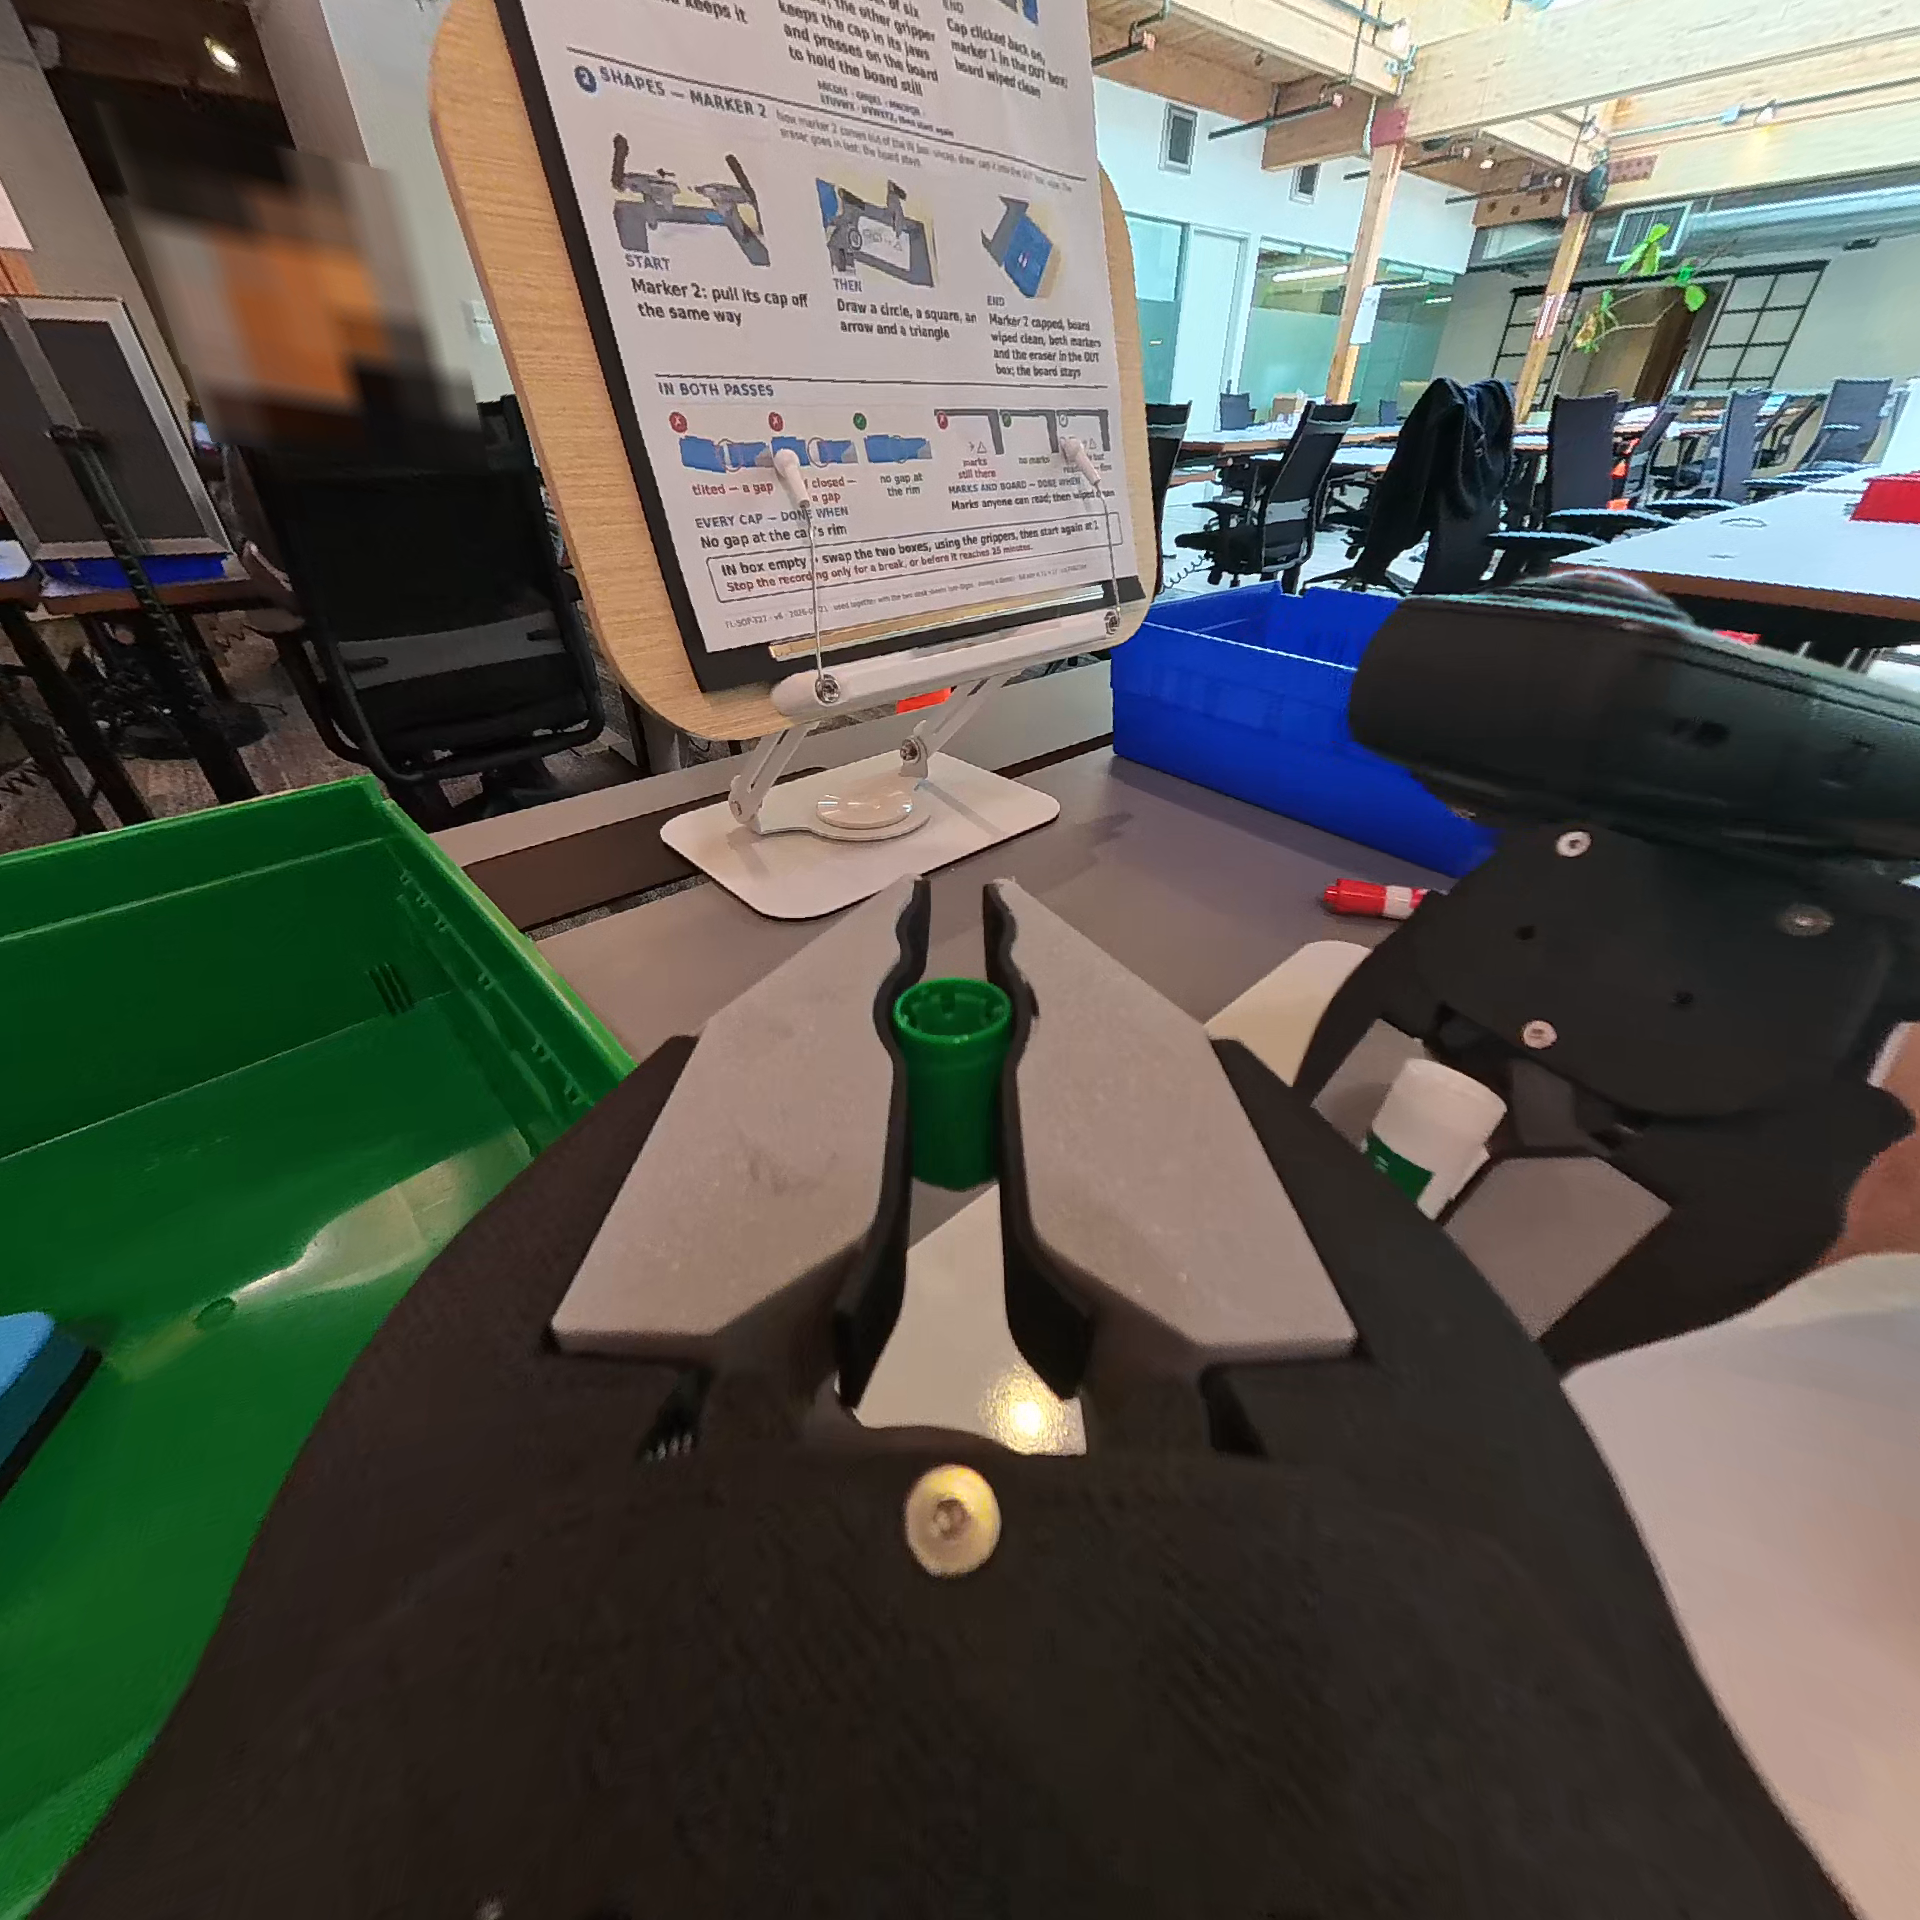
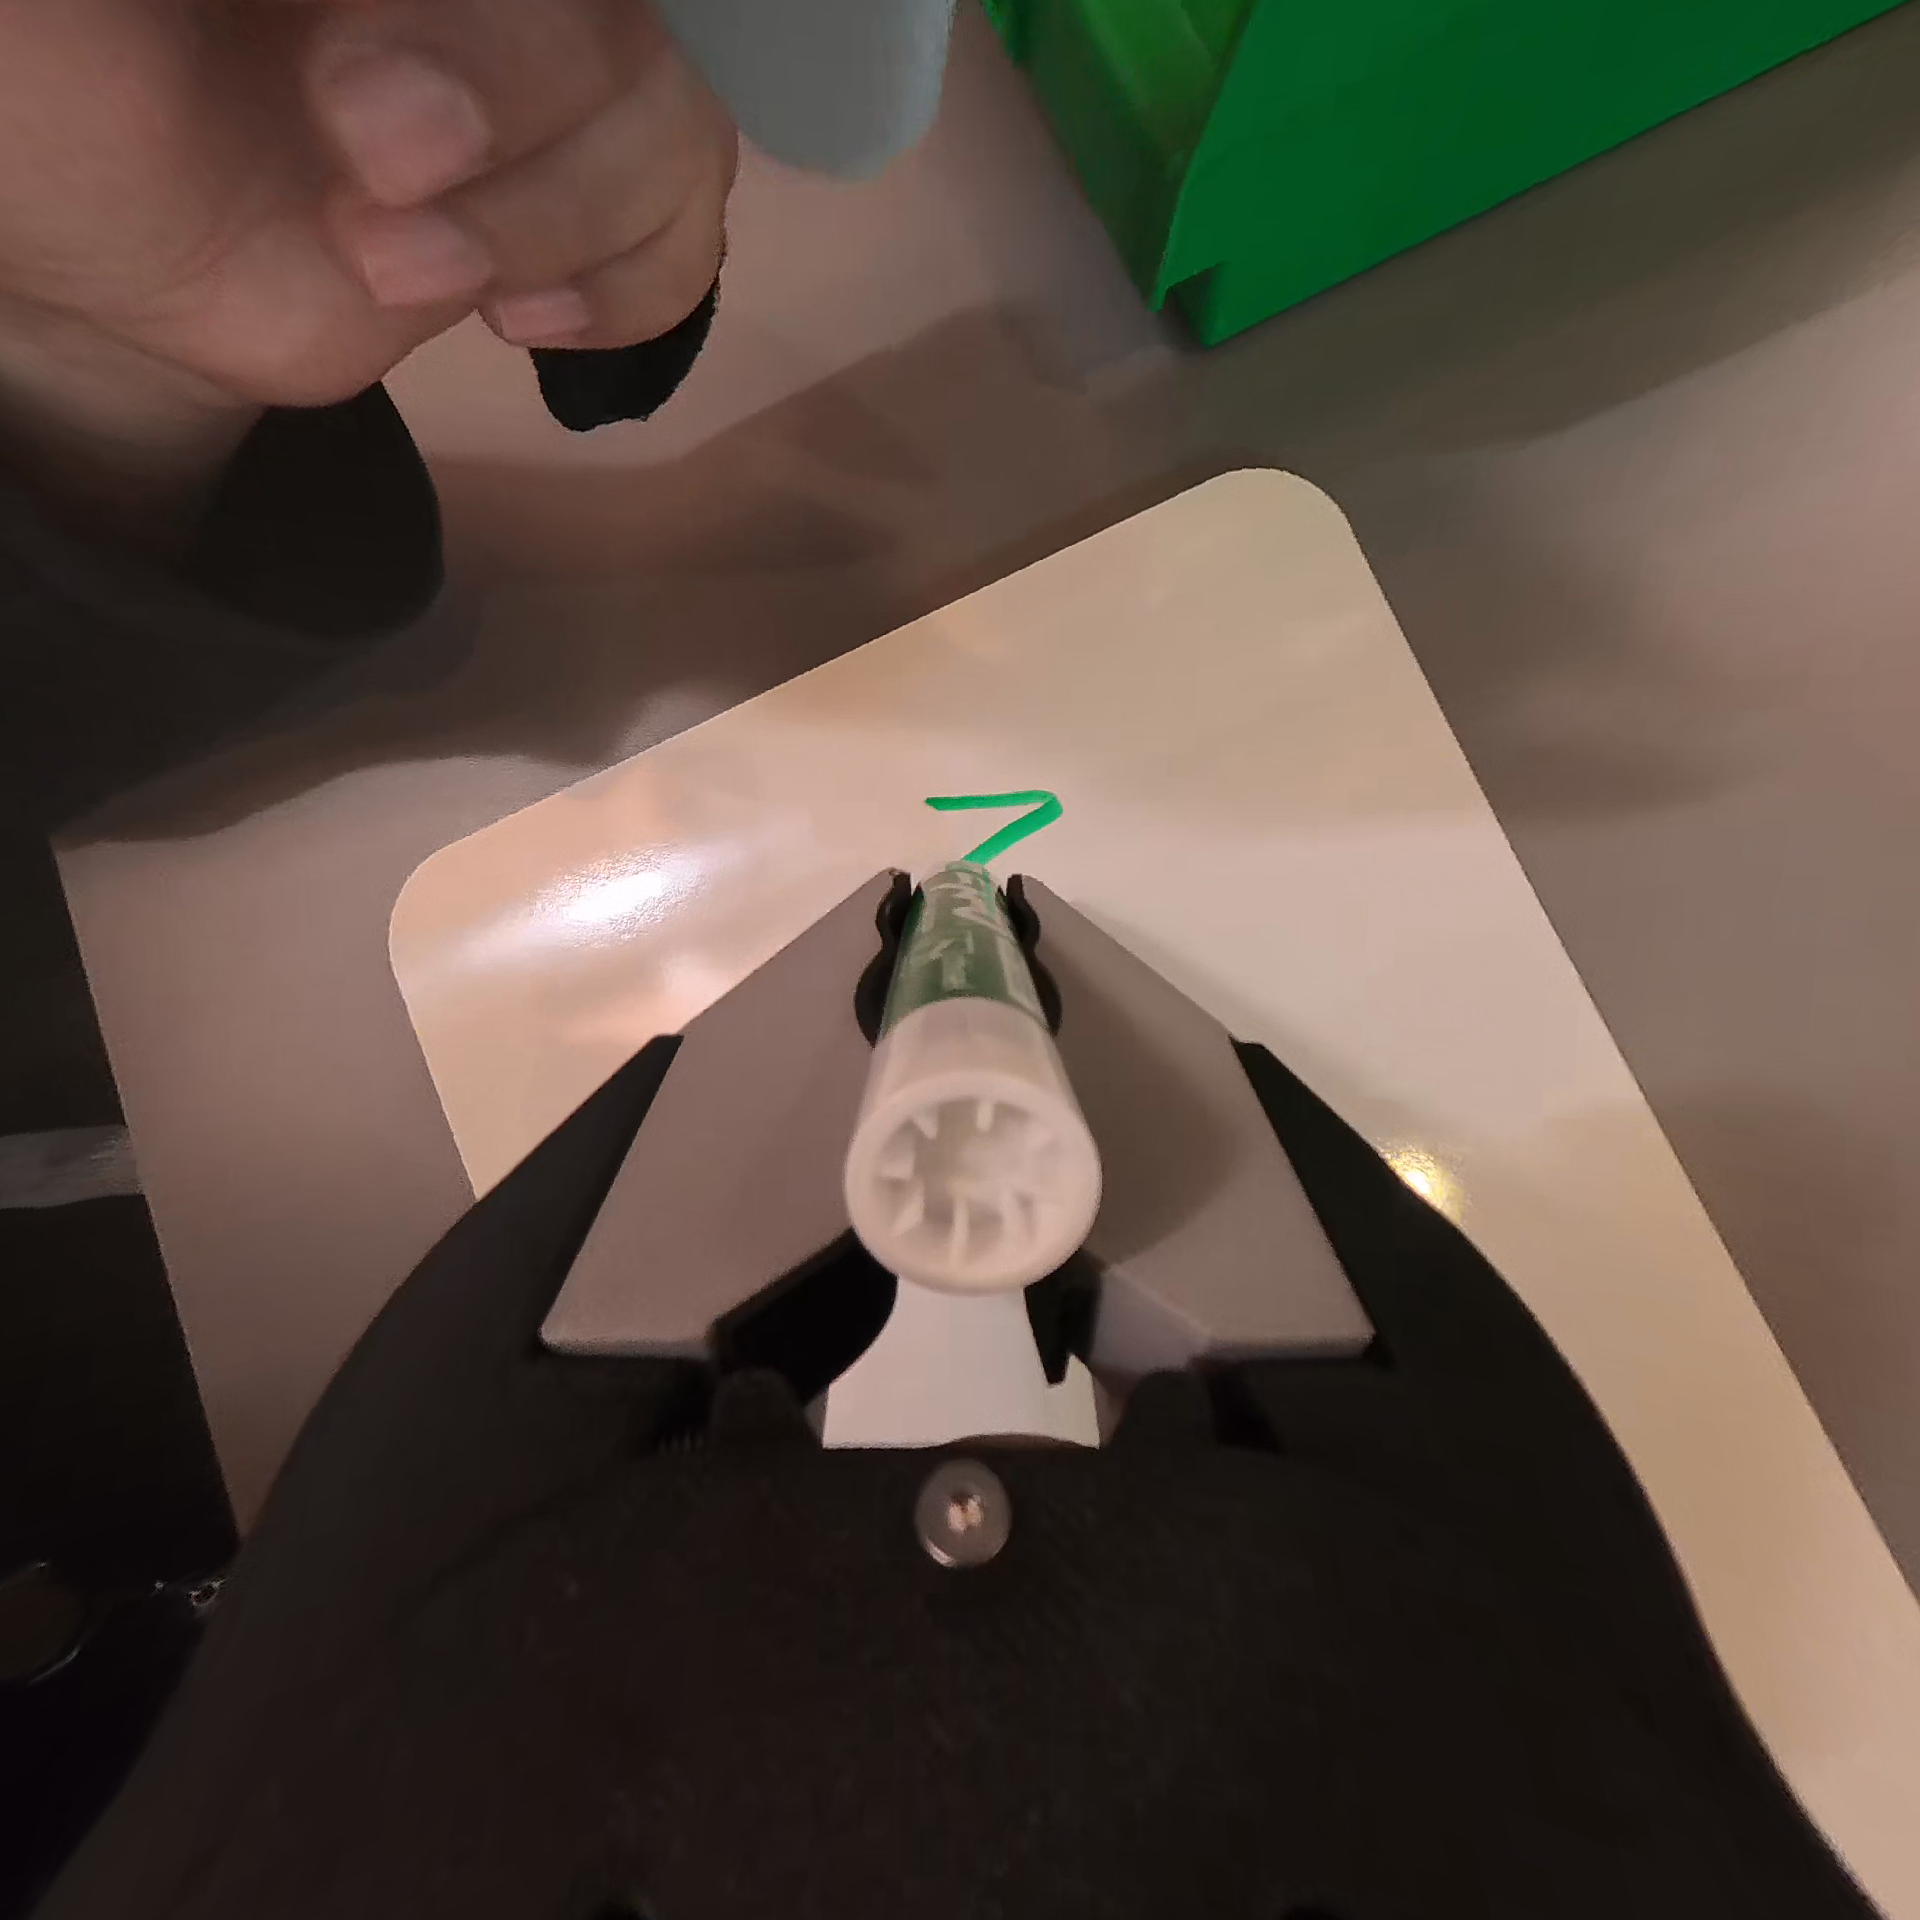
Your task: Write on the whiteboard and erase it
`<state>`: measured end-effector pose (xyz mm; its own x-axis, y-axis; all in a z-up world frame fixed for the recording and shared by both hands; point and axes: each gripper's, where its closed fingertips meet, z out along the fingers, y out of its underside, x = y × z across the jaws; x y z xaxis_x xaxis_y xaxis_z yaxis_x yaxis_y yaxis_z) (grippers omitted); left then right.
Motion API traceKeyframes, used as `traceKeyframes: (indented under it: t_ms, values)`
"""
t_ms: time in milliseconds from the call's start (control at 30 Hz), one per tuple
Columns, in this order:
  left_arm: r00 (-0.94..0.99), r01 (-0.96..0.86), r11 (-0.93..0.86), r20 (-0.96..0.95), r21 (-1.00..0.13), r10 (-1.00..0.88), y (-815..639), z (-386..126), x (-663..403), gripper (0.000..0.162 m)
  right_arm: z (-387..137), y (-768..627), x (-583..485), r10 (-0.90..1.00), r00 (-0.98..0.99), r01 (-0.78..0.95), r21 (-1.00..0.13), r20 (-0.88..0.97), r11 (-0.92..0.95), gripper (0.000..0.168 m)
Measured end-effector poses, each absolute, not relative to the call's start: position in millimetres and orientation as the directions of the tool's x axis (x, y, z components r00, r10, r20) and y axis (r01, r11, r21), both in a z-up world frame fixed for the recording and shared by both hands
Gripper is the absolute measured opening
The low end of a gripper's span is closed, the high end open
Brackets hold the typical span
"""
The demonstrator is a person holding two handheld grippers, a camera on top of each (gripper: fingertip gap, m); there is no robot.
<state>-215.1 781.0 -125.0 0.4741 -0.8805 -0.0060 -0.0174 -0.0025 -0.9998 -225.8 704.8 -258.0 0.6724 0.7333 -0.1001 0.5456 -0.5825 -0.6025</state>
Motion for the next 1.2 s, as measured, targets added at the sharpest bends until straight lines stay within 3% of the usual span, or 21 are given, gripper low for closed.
traceKeyframes:
  t_ms: [833,1200]
  values:
    - [0.472,-0.015,0.001,-0.008,-1.000,-0.881,780,-124,-215,0.009,-251,719,-216,0.704,0.705,0.498,-0.652,-0.079,-0.572,0.015]
    - [0.469,-0.018,-0.003,-0.006,-1.000,-0.883,780,-125,-215,0.009,-258,704,-217,0.733,0.672,0.535,-0.614,-0.109,-0.581,0.015]
